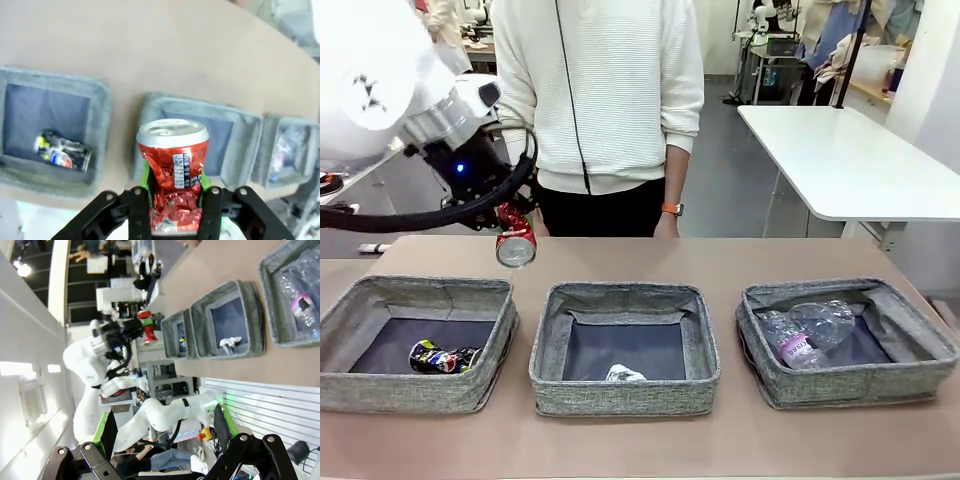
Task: Sort the waste into the appropriate baskets.
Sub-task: Pick up the waste item pointed out by the person.
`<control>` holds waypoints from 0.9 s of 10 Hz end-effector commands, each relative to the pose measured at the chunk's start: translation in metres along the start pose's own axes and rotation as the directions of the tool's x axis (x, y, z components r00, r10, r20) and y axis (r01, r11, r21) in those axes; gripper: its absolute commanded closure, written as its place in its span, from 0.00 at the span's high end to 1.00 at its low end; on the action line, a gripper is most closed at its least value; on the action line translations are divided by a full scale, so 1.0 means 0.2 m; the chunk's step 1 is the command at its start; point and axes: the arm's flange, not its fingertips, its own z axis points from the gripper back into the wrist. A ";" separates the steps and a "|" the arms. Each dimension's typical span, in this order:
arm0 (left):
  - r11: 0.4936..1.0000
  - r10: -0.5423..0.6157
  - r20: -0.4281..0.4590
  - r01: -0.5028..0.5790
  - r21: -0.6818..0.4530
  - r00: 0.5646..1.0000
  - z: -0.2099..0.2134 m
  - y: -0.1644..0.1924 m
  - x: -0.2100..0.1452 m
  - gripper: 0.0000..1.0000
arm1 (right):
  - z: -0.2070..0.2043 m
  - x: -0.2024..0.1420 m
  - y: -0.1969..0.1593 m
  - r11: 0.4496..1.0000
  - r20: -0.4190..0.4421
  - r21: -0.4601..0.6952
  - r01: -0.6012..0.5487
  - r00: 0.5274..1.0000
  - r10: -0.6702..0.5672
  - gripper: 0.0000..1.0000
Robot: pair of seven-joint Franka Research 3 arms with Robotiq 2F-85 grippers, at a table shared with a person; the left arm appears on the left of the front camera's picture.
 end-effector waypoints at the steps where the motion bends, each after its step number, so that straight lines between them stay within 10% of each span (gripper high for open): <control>1: 1.000 -0.019 -0.064 0.020 0.011 0.998 0.26 -0.42 0.19 0.35 | 0.00 0.01 0.01 1.000 -0.001 0.022 -0.022 1.000 0.022 1.00; 5: 0.984 -0.178 -0.085 0.177 -0.015 0.980 0.56 -1.03 0.26 0.35 | 0.00 0.01 0.01 1.000 -0.001 0.022 -0.022 1.000 0.022 1.00; 9: 0.975 -0.221 -0.169 0.212 -0.071 0.961 0.54 -1.09 0.20 0.35 | 0.00 0.01 0.01 1.000 -0.001 0.022 -0.022 1.000 0.022 1.00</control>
